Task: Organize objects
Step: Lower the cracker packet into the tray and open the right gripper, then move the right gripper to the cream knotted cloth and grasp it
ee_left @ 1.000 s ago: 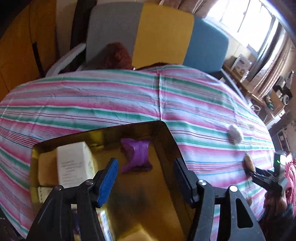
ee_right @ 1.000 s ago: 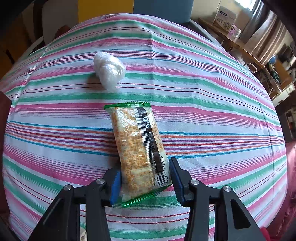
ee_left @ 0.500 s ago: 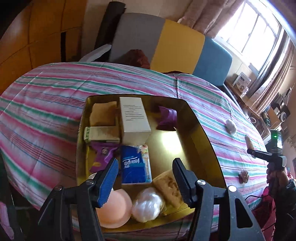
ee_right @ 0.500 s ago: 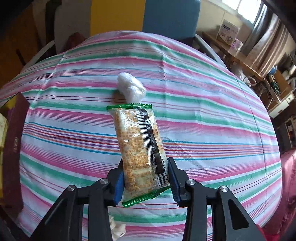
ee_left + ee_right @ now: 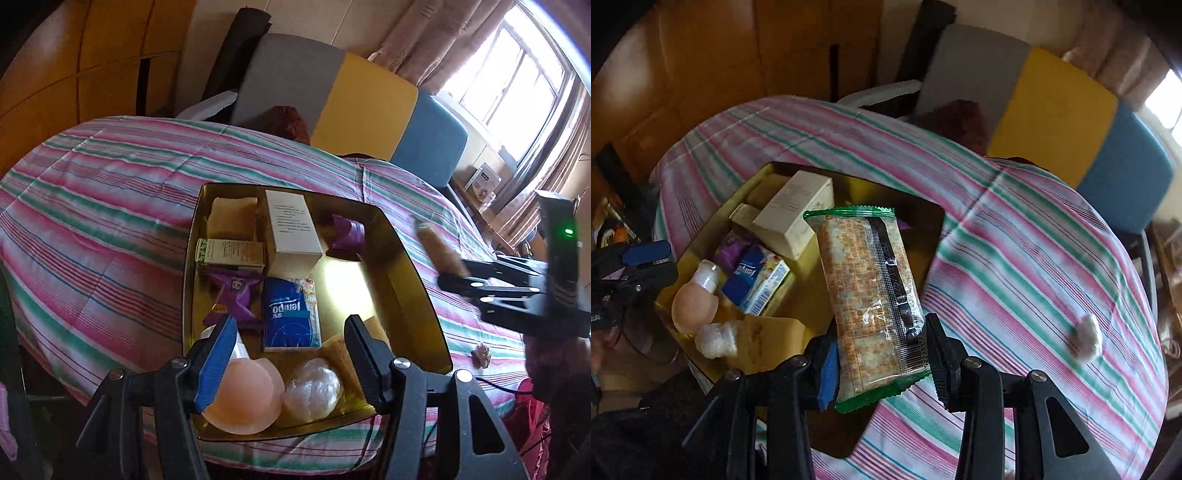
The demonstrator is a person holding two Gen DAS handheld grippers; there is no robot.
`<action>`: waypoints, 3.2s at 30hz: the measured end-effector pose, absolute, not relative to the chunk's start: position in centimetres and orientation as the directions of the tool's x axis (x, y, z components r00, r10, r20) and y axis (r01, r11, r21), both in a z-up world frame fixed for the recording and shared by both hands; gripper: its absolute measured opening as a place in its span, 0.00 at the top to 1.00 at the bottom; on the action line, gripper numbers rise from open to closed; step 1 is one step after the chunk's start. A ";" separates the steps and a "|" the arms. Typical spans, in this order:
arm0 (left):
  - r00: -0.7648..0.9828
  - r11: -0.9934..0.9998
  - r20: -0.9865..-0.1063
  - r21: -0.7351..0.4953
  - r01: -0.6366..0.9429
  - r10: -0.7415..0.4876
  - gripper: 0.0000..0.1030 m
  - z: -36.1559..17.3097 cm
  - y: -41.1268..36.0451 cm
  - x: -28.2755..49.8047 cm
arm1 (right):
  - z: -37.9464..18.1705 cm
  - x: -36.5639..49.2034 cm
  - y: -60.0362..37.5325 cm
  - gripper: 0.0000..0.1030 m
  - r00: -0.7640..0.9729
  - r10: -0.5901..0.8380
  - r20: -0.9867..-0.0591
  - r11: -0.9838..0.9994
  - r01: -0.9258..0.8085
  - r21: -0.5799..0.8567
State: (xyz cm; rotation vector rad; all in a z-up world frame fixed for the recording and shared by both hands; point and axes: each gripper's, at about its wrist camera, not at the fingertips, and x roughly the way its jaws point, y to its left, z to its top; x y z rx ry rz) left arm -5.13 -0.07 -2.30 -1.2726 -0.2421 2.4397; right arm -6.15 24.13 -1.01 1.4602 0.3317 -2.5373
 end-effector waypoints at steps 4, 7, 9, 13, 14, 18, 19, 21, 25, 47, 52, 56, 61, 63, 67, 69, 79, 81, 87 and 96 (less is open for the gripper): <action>-0.512 -0.913 -0.756 -0.334 -0.232 0.407 0.41 -2.8 -1.0 -5.0 | -4.5 -9.2 21.6 0.59 -0.416 -0.049 -0.908 -0.946 0.310 -0.091; -0.508 -0.914 -0.760 -0.342 -0.216 0.405 0.41 -3.2 -1.7 -5.1 | -6.6 -10.8 20.8 0.59 -0.363 -0.018 -0.932 -0.951 0.295 -0.097; -0.504 -0.915 -0.764 -0.348 -0.206 0.404 0.41 -3.5 -2.0 -5.2 | -7.7 -11.6 20.8 0.59 -0.336 -0.006 -0.942 -0.959 0.270 -0.090; -0.495 -0.913 -0.768 -0.356 -0.198 0.407 0.41 -3.9 -2.2 -5.3 | -9.0 -12.5 20.2 0.59 -0.311 -0.002 -0.950 -0.961 0.265 -0.085; -0.494 -0.913 -0.768 -0.358 -0.197 0.407 0.41 -4.0 -2.3 -5.4 | -9.3 -12.5 20.1 0.59 -0.309 0.001 -0.951 -0.959 0.268 -0.088; -0.490 -0.914 -0.772 -0.358 -0.191 0.405 0.41 -4.3 -2.3 -5.4 | -9.8 -12.7 20.0 0.58 -0.304 0.008 -0.953 -0.961 0.262 -0.092; -0.489 -0.914 -0.773 -0.357 -0.190 0.404 0.41 -4.4 -2.3 -5.4 | -9.8 -12.7 20.1 0.58 -0.304 0.004 -0.953 -0.962 0.257 -0.086; -0.489 -0.916 -0.775 -0.353 -0.190 0.400 0.41 -4.4 -2.3 -5.4 | -9.8 -12.7 20.4 0.55 -0.305 -0.007 -0.952 -0.966 0.250 -0.073; -0.496 -0.919 -0.775 -0.343 -0.193 0.393 0.41 -4.2 -2.2 -5.3 | -9.6 -12.7 20.5 0.50 -0.317 -0.047 -0.947 -0.970 0.243 -0.033; -0.580 -0.937 -0.745 -0.179 -0.301 0.328 0.41 -0.8 1.6 -3.1 | -2.5 -4.1 27.2 0.25 -0.540 -0.122 -0.833 -0.992 0.080 0.093; -0.584 -0.926 -0.740 -0.139 -0.351 0.332 0.41 -0.2 3.6 -2.6 | -1.7 -1.2 32.1 0.25 -0.568 -0.068 -0.820 -0.994 -0.028 0.103; -0.574 -0.911 -0.743 -0.117 -0.396 0.345 0.41 0.1 5.5 -2.1 | -1.6 0.6 36.1 0.23 -0.577 -0.014 -0.816 -0.988 -0.119 0.101; -0.553 -0.888 -0.749 -0.102 -0.448 0.365 0.41 0.1 7.8 -1.6 | -1.8 2.5 41.1 0.19 -0.571 0.048 -0.820 -0.967 -0.232 0.105; -0.544 -0.877 -0.751 -0.096 -0.470 0.374 0.41 0.2 8.6 -1.4 | -1.9 3.1 43.1 0.17 -0.571 0.076 -0.817 -0.954 -0.279 0.107; -0.513 -0.857 -0.760 -0.111 -0.503 0.400 0.41 0.2 10.1 -1.1 | -2.4 4.3 47.0 0.17 -0.553 0.114 -0.826 -0.920 -0.372 0.122; -0.494 -0.852 -0.768 -0.123 -0.510 0.407 0.41 0.1 10.8 -1.3 | -2.8 4.9 48.3 0.17 -0.542 0.117 -0.833 -0.909 -0.397 0.131; -0.437 -0.805 -0.783 -0.133 -0.578 0.443 0.41 -0.2 14.4 -1.0 | -7.2 6.0 49.3 0.17 -0.333 0.071 -0.940 -0.908 -0.412 0.077; -0.427 -0.797 -0.786 -0.133 -0.589 0.447 0.41 -0.2 15.0 -0.9 | -8.0 5.9 49.1 0.17 -0.309 0.061 -0.949 -0.914 -0.399 0.071; -0.403 -0.766 -0.787 -0.132 -0.630 0.467 0.41 0.0 16.9 -0.7 | -10.1 4.2 47.5 0.41 -0.212 0.077 -0.974 -0.955 -0.298 -0.011; -0.373 -0.735 -0.794 -0.132 -0.665 0.480 0.41 0.4 20.5 -1.4 | -9.6 2.9 48.1 0.70 -0.260 0.139 -0.956 -0.948 -0.313 -0.053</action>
